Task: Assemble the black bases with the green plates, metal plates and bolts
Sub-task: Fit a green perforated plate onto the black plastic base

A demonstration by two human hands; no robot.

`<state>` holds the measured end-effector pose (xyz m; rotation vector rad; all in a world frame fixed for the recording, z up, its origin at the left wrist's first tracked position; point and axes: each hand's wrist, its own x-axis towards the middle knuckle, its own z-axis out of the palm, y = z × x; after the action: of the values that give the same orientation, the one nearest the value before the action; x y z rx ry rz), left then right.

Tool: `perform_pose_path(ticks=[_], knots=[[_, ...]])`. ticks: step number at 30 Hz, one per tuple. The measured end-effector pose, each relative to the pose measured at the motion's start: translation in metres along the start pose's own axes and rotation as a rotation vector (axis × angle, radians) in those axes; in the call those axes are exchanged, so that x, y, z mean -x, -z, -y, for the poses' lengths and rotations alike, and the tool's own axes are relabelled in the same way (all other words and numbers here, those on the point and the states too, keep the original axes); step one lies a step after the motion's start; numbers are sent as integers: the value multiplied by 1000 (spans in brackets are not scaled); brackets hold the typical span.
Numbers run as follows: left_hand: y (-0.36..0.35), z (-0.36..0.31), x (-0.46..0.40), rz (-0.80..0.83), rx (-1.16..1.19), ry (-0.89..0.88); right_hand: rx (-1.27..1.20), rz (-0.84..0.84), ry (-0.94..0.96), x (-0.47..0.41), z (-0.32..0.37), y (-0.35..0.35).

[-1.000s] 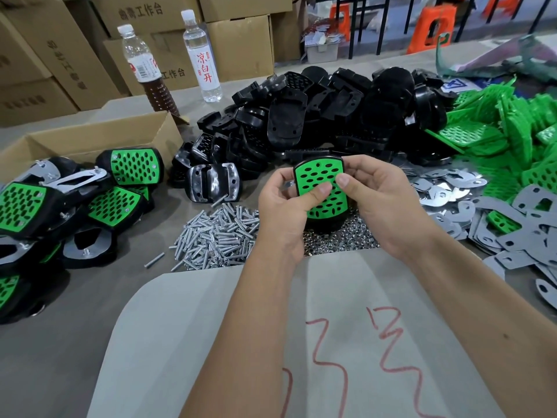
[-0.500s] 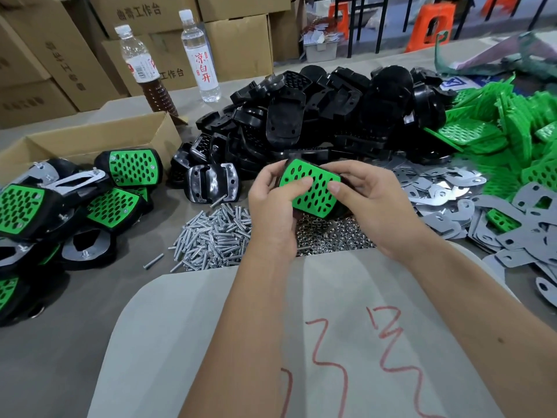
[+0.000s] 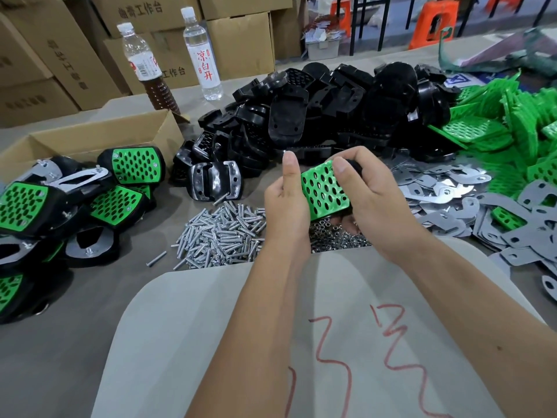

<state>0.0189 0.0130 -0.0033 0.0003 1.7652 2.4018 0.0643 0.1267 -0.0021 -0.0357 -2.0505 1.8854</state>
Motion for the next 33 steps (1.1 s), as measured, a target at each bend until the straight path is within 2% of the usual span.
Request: perform_pose_path(ticks=[4, 6, 9, 11, 12, 17, 21, 25, 33], knots=[[0, -5, 0, 20, 42, 76, -66, 59, -2, 0, 1, 2], [-2, -3, 0, -57, -1, 17, -19, 0, 9, 1, 0, -2], [-6, 1, 1, -250, -188, -157, 376, -251, 147, 1, -5, -7], [-7, 4, 1, -292, -229, -221, 575, -283, 213, 1, -5, -8], [-6, 4, 1, -291, -237, -228, 589, -258, 197, 1, -6, -8], [-4, 2, -1, -200, -192, -118, 281, -157, 51, -2, -3, 1], [2, -3, -1, -74, -15, 39, 102, -114, 74, -2, 3, -1], [6, -4, 2, 25, 41, 62, 155, -138, 130, -2, 2, -1], [2, -4, 6, 60, -28, 41, 421, -256, 217, -7, 1, 7]])
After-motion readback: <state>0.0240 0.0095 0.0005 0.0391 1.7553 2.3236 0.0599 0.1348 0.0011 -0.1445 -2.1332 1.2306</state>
